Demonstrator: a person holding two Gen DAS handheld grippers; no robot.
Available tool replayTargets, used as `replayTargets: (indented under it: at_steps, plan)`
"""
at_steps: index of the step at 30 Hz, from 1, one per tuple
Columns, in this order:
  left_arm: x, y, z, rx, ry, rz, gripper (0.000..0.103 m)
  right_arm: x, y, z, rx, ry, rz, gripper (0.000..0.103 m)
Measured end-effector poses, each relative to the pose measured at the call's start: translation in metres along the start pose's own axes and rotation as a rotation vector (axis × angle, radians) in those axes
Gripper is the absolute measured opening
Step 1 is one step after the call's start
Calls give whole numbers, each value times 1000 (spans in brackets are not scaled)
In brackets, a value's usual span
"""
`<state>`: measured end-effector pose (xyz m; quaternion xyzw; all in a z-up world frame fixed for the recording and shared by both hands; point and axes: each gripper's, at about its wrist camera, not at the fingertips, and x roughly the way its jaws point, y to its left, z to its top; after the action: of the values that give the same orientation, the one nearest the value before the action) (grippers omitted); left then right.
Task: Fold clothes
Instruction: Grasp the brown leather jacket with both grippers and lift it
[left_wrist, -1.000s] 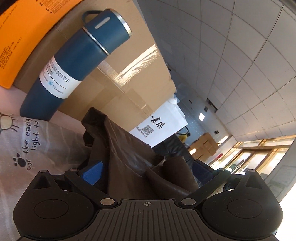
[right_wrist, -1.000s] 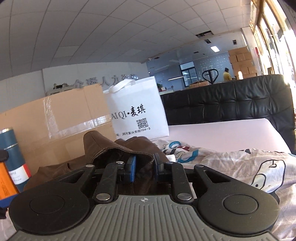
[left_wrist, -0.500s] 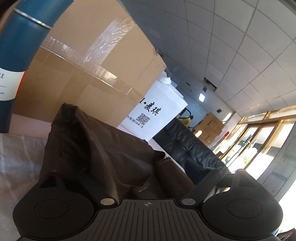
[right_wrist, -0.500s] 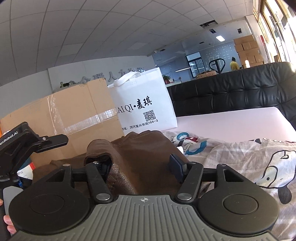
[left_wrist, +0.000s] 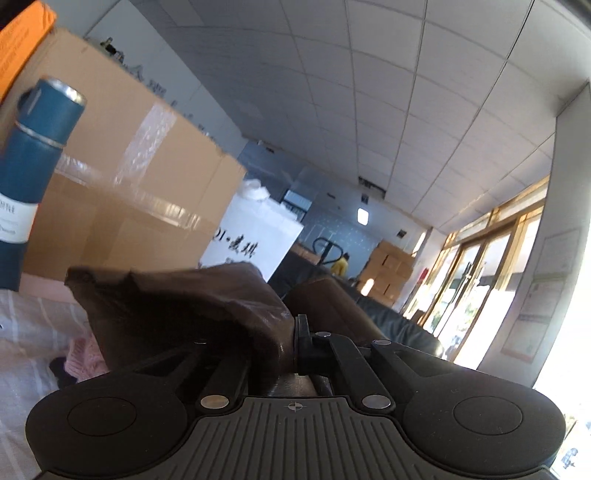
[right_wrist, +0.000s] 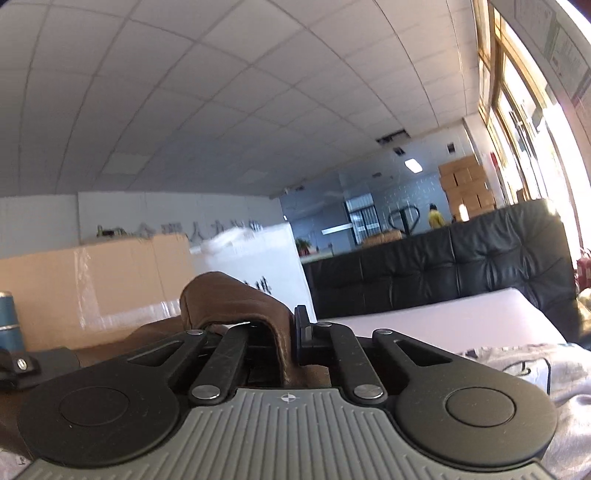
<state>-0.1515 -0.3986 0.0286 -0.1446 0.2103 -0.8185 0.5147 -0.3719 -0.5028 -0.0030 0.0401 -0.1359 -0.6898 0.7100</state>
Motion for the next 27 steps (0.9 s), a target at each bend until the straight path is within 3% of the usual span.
replayTargets:
  at_steps: [4,8,10,13,17,21,24,27]
  plan:
    - [-56,-13,25,36,-107,13,0,-36,23,25,41,-66,185,5]
    - [-122,-12,54,62,-228,86,0,-71,64,54,23,-102,418,5]
    - [-157,-7,68,78,-283,148,0,-76,83,65,54,-58,515,4]
    - [-215,-2,85,131,-355,261,0,-72,112,74,147,76,616,4]
    - [-290,-1,96,212,-394,348,0,-59,135,64,257,237,631,3]
    - [-347,-15,78,331,-304,328,0,-44,145,34,287,430,618,3]
    - [-368,-27,45,357,-130,253,1,-21,147,-1,285,596,552,3]
    - [-366,-39,5,352,133,194,2,-1,140,-32,272,736,478,3]
